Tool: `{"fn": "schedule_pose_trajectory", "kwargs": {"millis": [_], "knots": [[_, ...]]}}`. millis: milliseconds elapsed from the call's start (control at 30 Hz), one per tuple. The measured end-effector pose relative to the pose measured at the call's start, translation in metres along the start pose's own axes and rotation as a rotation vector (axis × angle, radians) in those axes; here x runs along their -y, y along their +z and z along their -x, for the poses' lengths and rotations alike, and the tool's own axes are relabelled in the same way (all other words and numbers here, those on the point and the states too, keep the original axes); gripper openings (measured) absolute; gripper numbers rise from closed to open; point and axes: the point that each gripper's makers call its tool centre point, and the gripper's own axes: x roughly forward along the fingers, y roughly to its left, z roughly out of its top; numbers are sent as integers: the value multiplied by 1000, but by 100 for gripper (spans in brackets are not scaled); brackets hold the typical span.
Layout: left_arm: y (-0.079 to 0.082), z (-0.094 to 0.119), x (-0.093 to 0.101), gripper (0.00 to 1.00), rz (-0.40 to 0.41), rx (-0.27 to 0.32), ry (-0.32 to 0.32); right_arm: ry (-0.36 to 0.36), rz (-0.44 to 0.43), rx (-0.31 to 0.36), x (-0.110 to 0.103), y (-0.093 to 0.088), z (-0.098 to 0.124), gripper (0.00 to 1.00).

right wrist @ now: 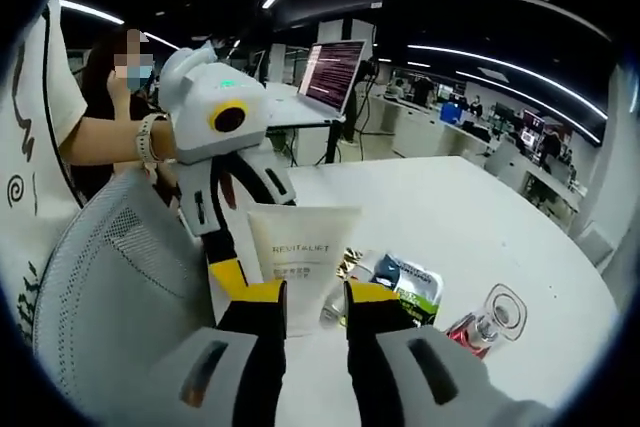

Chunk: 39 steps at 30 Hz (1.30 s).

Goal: Arrange the skincare products in the storage area until every visible bottle or jar stands upright without overlapping.

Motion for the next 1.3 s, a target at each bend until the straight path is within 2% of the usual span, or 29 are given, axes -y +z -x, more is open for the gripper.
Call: {"fn": "schedule_pose_trajectory", "kwargs": {"millis": [433, 667, 867, 900, 1167, 1300], "knots": [[4, -8, -1, 24, -3, -1, -22, -1, -34, 18, 1, 5, -1, 22], [-9, -14, -4, 21, -3, -36, -31, 0, -42, 36, 2, 12, 1, 22], [-9, -13, -3, 20, 0, -21, -49, 14, -48, 45, 1, 13, 0, 23], [-10, -12, -4, 20, 3, -24, -52, 33, -74, 57, 1, 13, -2, 23], [-25, -9, -8, 21, 19, -60, -42, 54, -91, 68, -3, 16, -1, 18], [-27, -8, -10, 23, 49, -50, -38, 53, -91, 63, -3, 16, 1, 16]]}}
